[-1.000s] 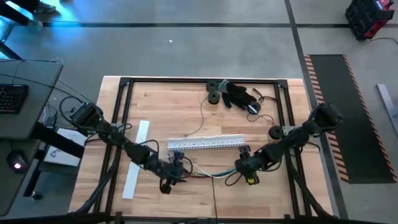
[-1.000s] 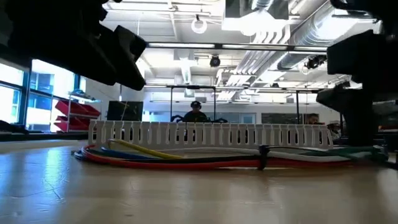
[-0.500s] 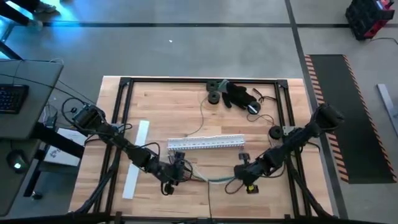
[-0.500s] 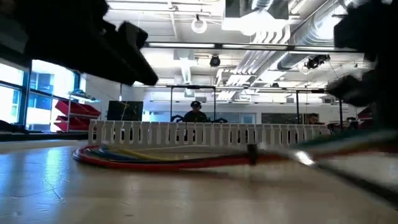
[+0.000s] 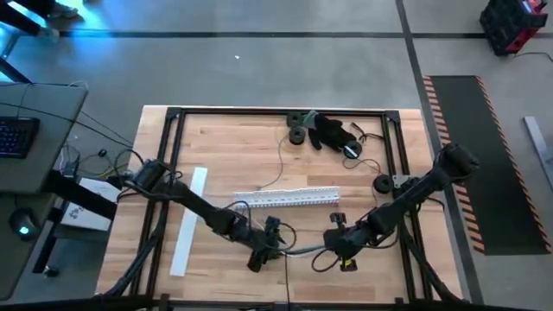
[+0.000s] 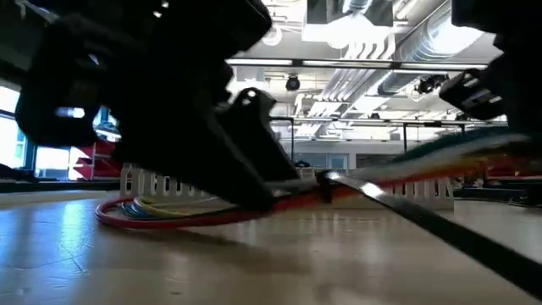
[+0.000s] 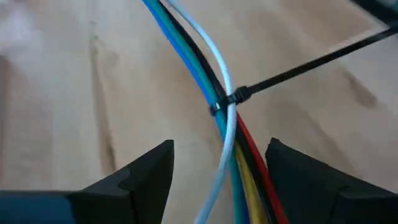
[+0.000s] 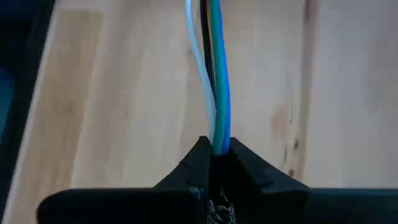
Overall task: Ziptie cables
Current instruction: Put the wrapped cable wire into the white cable duct
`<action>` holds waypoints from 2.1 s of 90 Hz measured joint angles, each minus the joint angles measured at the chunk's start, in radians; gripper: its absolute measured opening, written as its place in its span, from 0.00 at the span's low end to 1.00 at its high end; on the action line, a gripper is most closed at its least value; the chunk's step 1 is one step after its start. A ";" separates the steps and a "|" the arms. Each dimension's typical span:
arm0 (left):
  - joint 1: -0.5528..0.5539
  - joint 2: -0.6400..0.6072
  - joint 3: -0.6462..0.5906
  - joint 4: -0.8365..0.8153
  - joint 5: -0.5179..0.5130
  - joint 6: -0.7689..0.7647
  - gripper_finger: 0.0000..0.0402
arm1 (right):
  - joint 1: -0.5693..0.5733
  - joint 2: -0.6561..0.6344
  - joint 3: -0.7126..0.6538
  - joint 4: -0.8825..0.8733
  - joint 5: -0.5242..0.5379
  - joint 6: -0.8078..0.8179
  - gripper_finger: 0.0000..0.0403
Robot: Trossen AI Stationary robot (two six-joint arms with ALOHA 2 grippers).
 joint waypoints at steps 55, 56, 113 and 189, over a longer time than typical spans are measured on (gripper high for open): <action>-0.119 0.064 0.066 -0.180 -0.313 -0.322 0.32 | 0.136 -0.274 0.000 -0.107 0.255 0.106 0.03; -0.122 0.064 0.066 -0.185 -0.317 -0.328 0.31 | 0.140 -0.277 0.000 -0.112 0.261 0.109 0.03; -0.230 -0.040 0.059 -0.538 -0.354 -0.527 0.00 | 0.189 -0.334 -0.005 -0.301 0.284 0.311 0.03; -0.072 -0.502 -0.308 -0.989 -0.448 -0.695 0.00 | -0.365 -0.157 -0.006 -0.155 0.161 -0.198 0.03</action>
